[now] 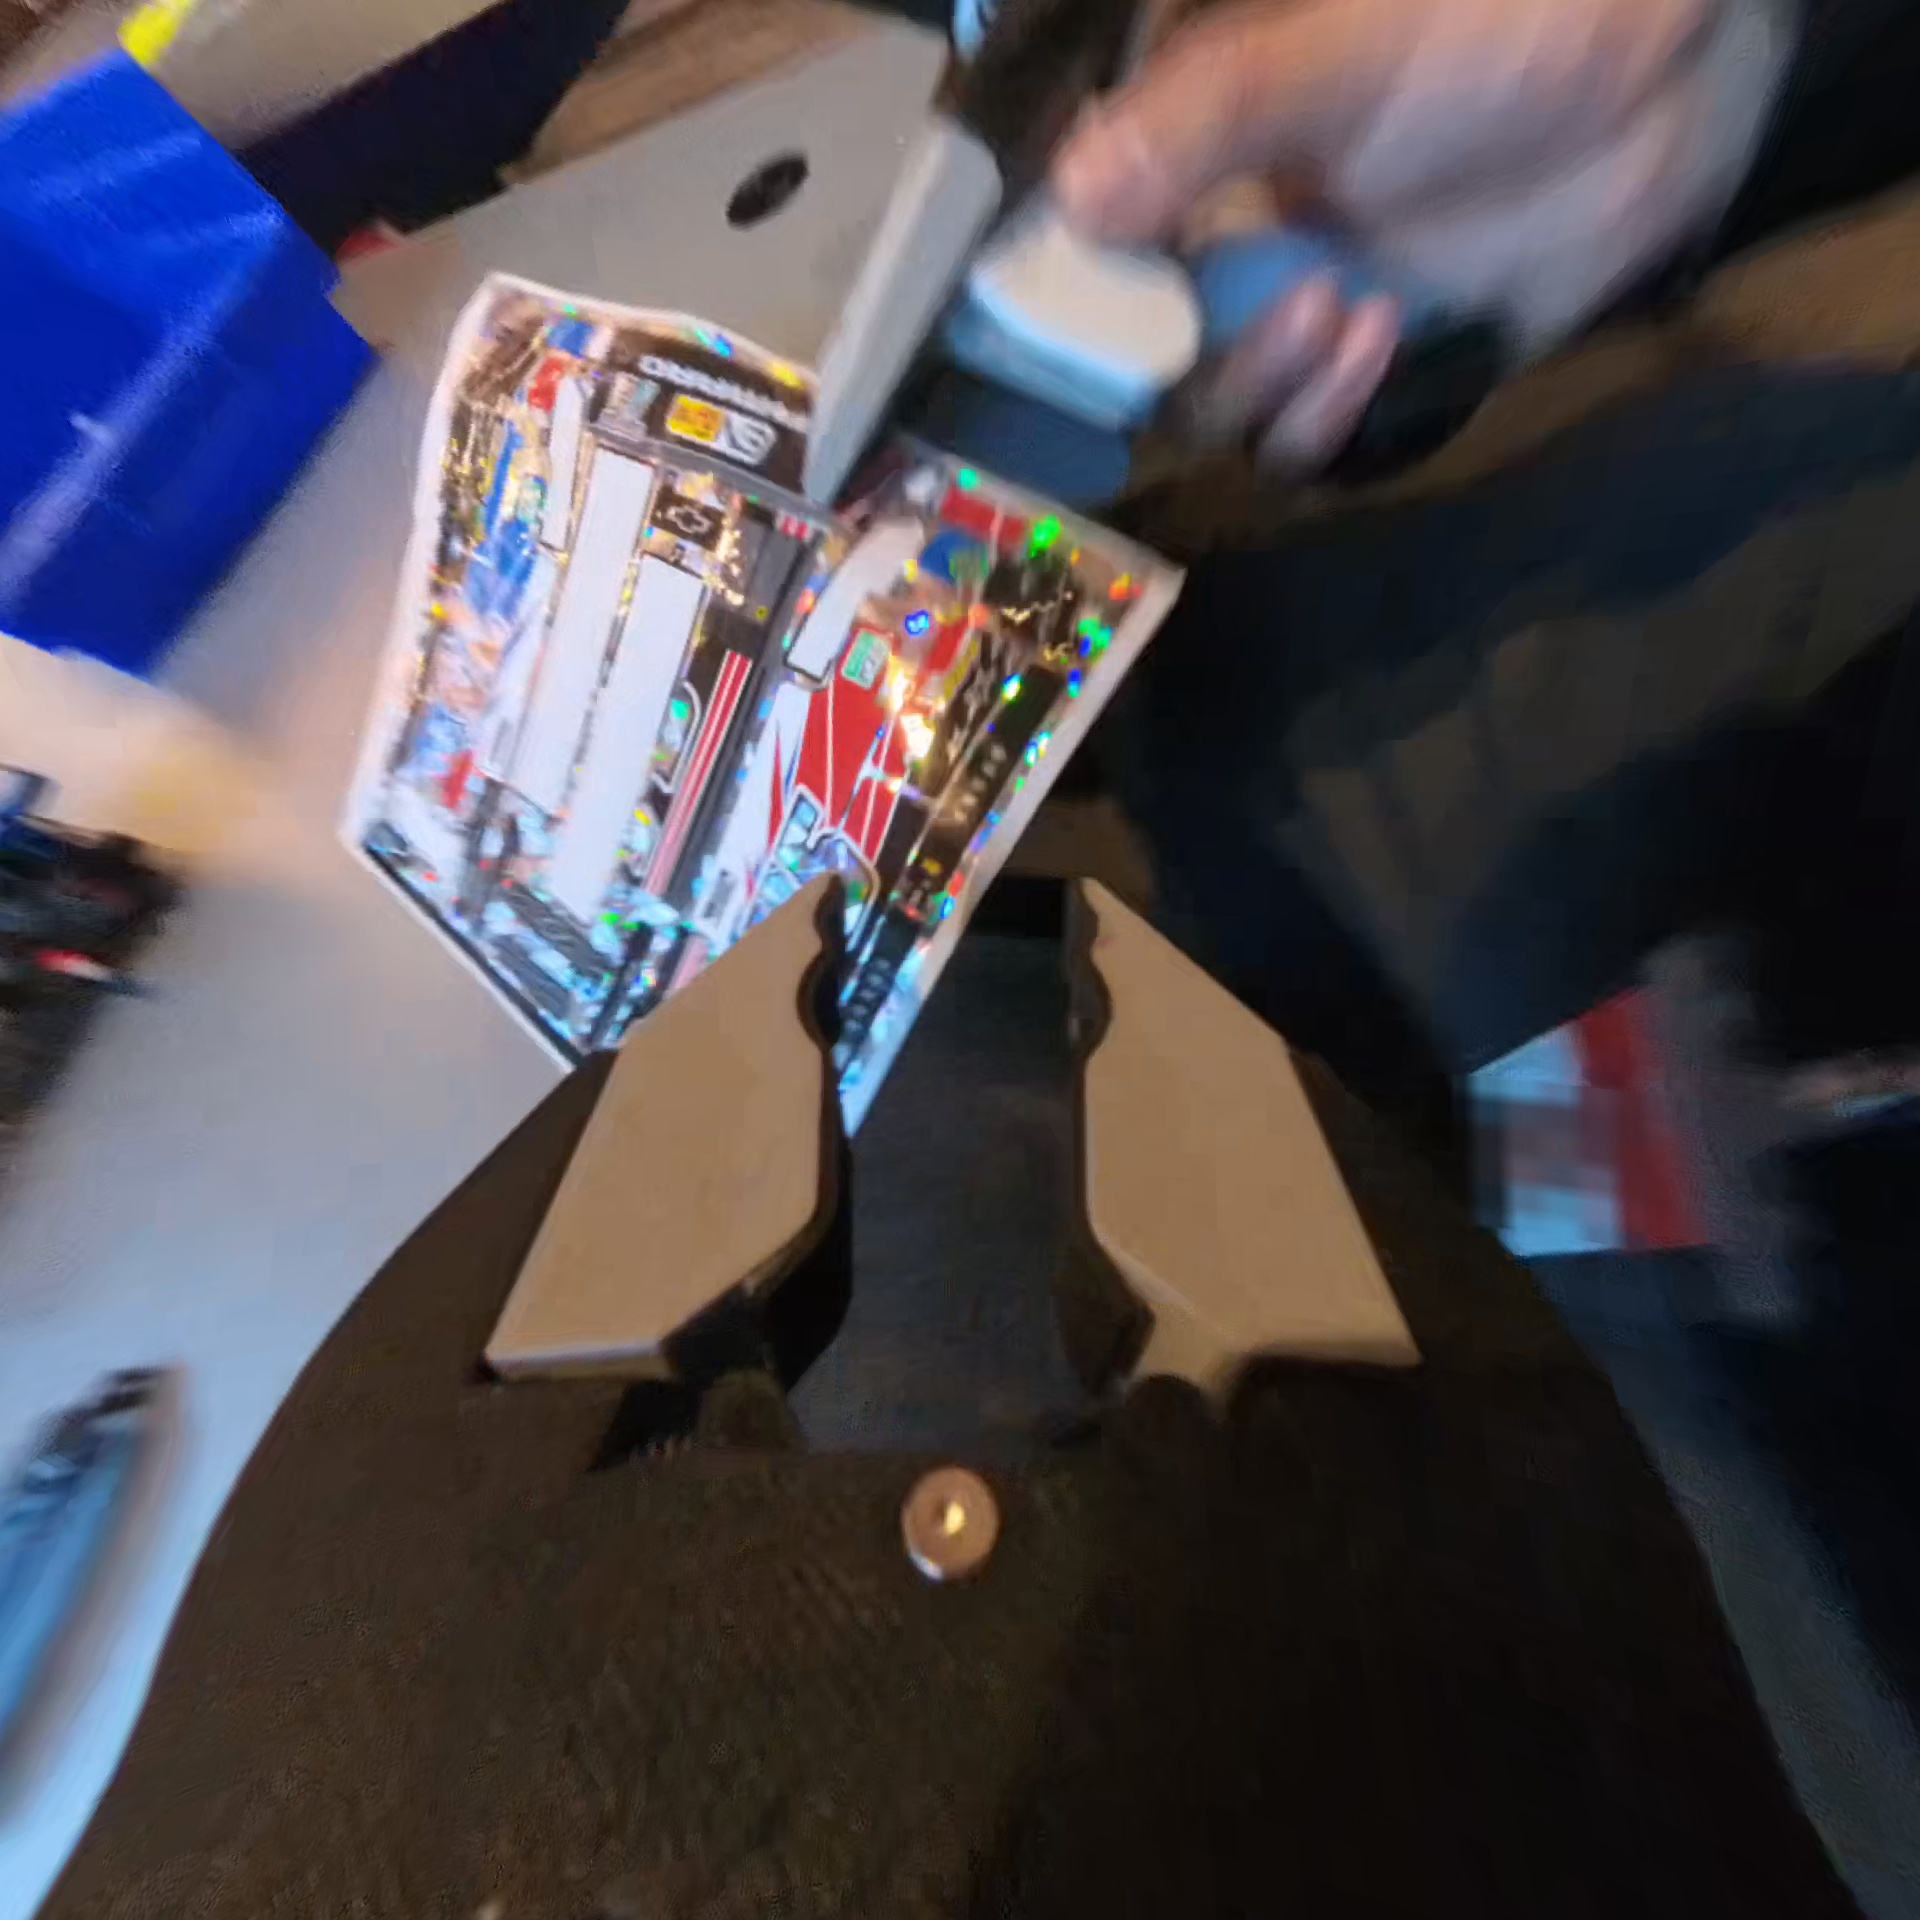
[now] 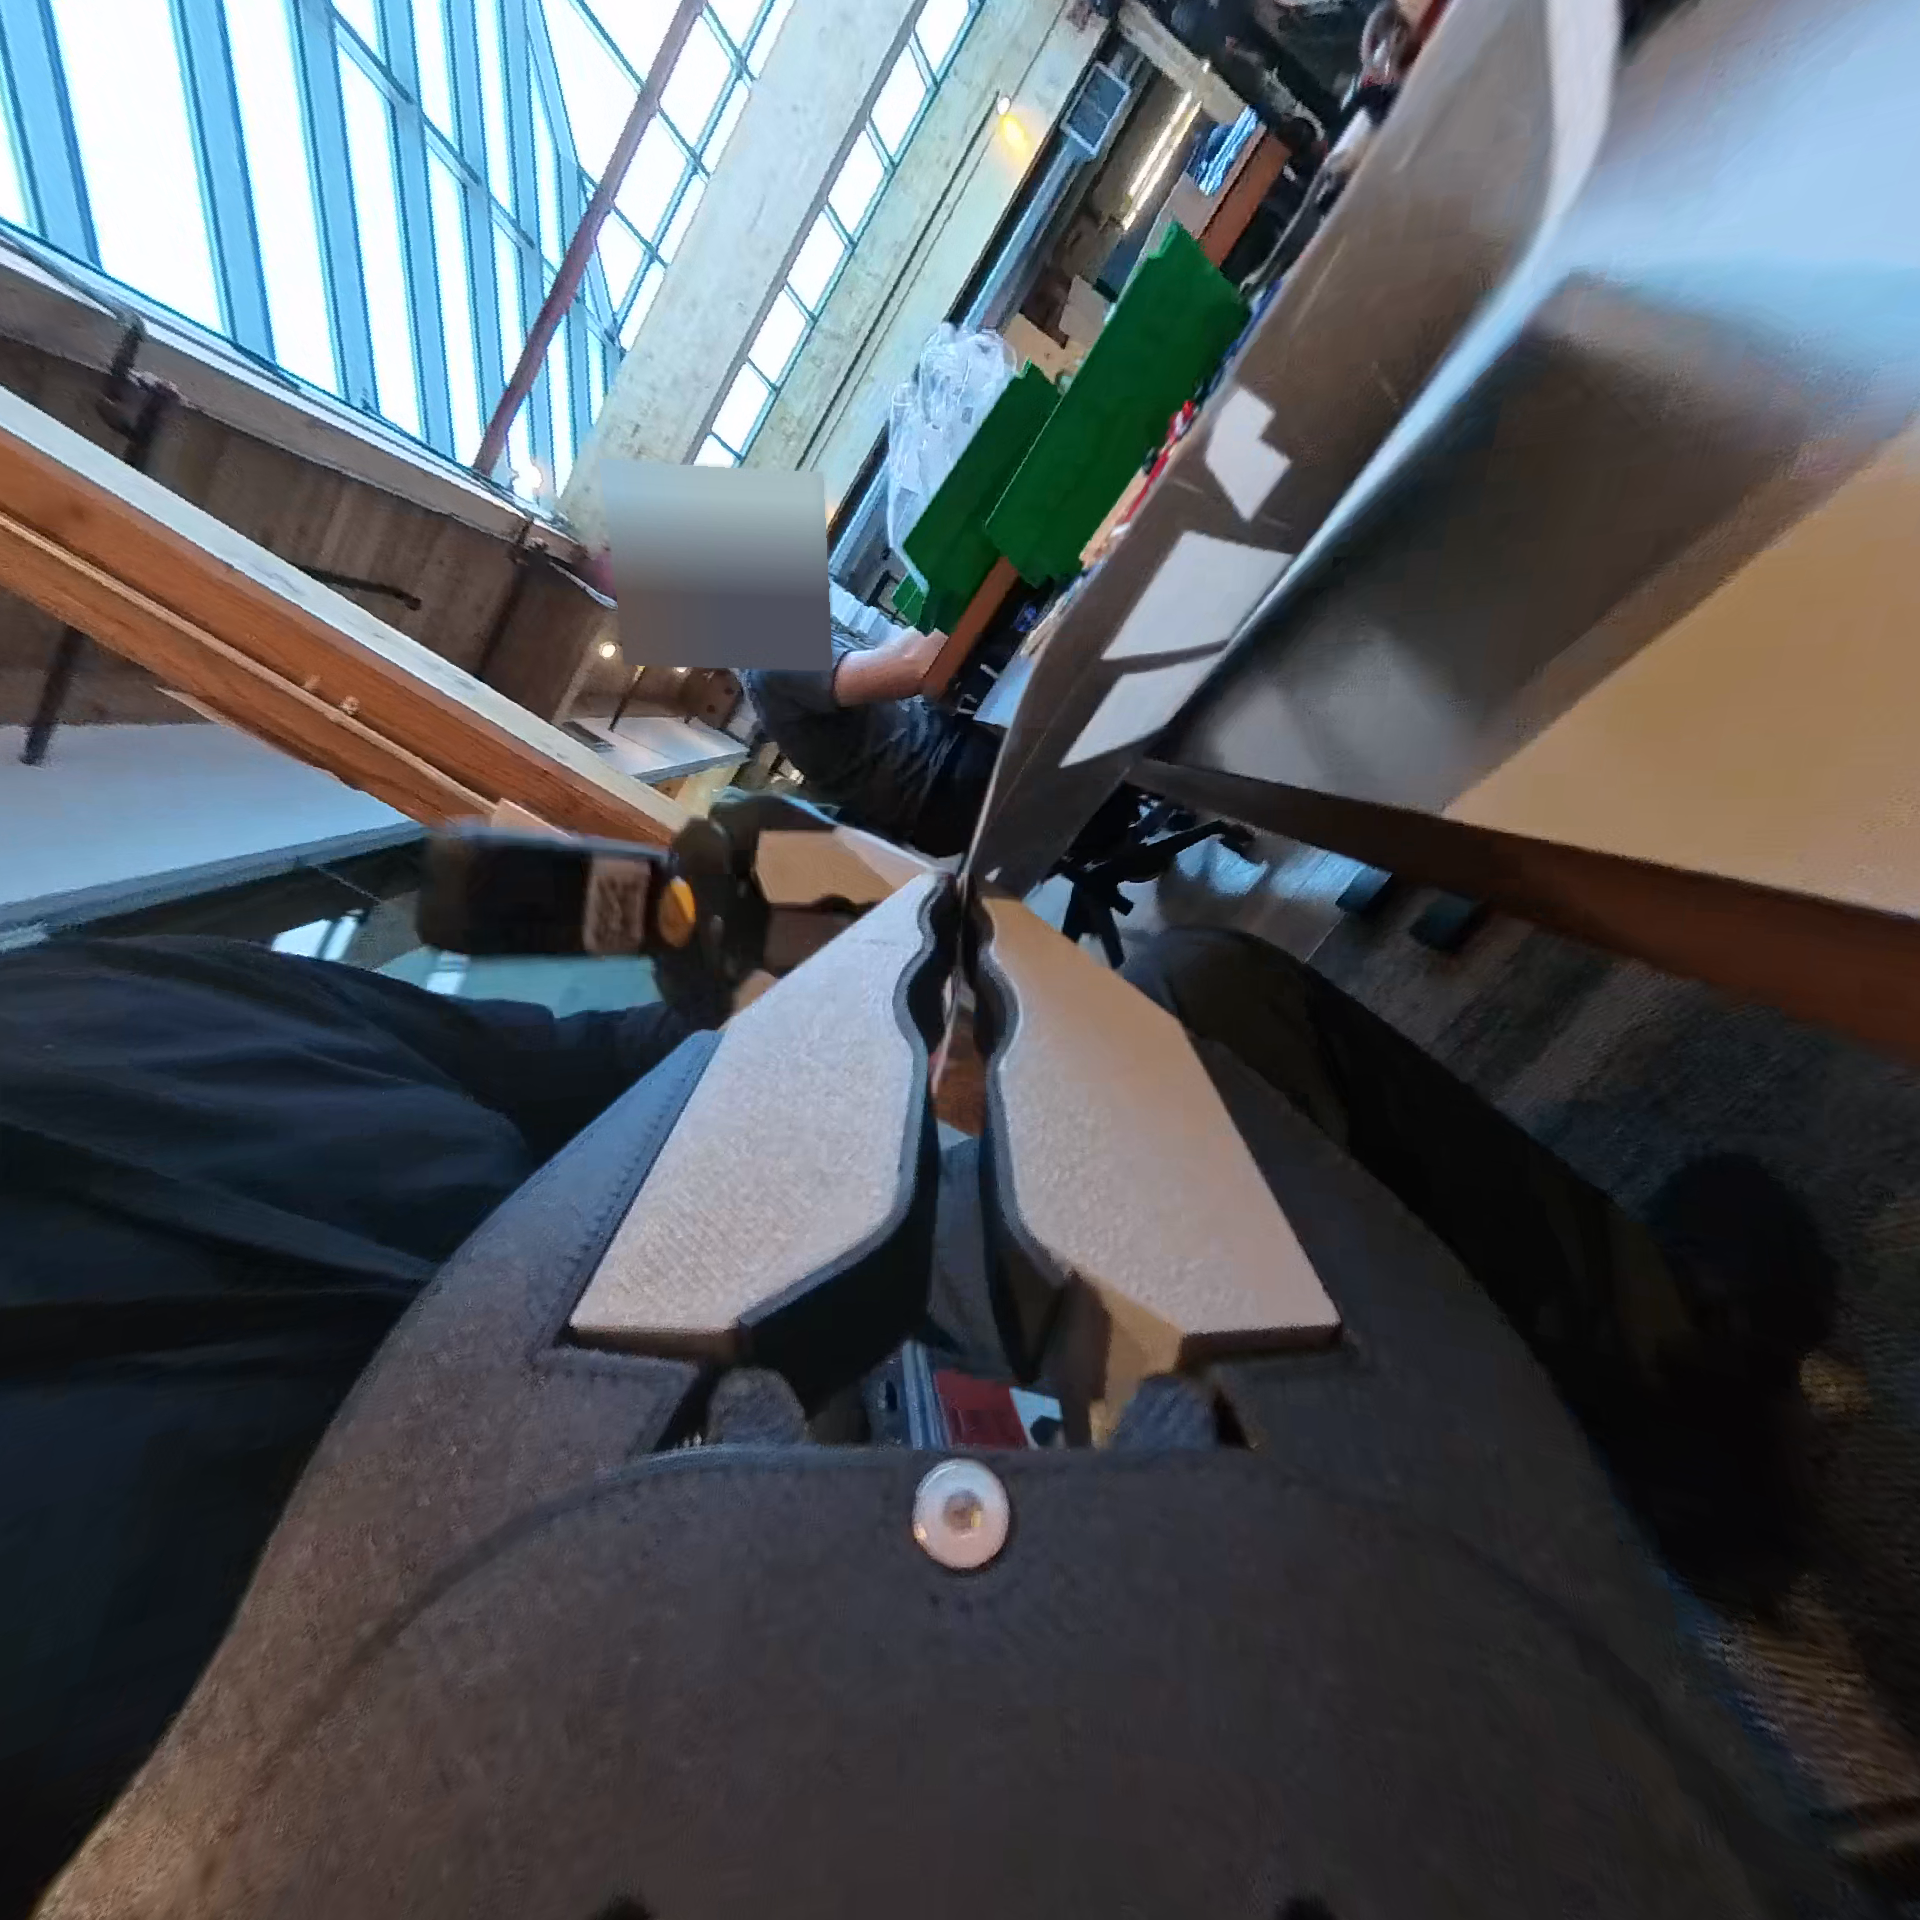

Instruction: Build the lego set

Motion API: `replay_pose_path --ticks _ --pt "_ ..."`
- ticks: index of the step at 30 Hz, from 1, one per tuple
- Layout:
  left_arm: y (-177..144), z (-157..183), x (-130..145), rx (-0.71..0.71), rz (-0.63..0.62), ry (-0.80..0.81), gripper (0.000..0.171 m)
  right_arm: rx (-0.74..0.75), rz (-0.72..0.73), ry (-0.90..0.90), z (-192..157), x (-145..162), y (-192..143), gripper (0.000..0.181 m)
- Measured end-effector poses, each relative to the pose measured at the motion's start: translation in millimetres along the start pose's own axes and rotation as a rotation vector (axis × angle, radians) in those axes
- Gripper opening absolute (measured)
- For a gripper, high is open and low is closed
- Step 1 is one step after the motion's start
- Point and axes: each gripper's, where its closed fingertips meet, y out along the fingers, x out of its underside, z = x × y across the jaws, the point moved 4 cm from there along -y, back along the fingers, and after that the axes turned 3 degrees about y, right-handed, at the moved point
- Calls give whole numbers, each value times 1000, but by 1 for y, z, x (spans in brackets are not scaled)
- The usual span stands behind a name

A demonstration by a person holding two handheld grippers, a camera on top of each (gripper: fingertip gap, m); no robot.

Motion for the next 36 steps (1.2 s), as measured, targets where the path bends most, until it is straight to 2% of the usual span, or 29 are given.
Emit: replay_pose_path --ticks 1,4,9,12,17,20,22,23,25,27,30,32,36 --pt "-8 -6 -9 47 52 -113 50 12 2 -21 -1 -1 0 0" --pt "-19 -34 -22 92 97 -341 45 7 -2 -60 -7 -3 2 0" --pt "4 -44 -41 203 93 -484 36 -68 -8 -101 -21 -5 10 0" --pt "17 -40 -41 216 69 -460 34 -85 -20 -118 -23 -6 13 0" --pt "19 -41 -42 234 86 -472 32 -138 -22 -68 -20 -8 13 0" --pt "18 -46 -41 212 79 -478 42 -148 -55 -65 -19 -4 15 0" --pt "13 -48 -42 204 78 -435 44 -135 -72 -98 -21 -4 16 0" --pt "8 -50 -43 208 82 -403 51 -143 -74 -105 -23 -4 16 0" --pt "-1 -47 -46 280 88 -358 58 -159 -61 -114 -28 -8 14 0" --pt "1 -47 -42 296 41 -341 66 -184 -58 -124 -31 -10 13 0" --pt "12 -41 -44 324 30 -328 69 -203 -81 -130 -34 -9 16 0" --pt "18 -37 -48 323 38 -320 65 -193 -86 -134 -33 -9 18 0" --pt "28 -36 -40 282 17 -315 44 -166 -96 -111 -27 -10 20 0"
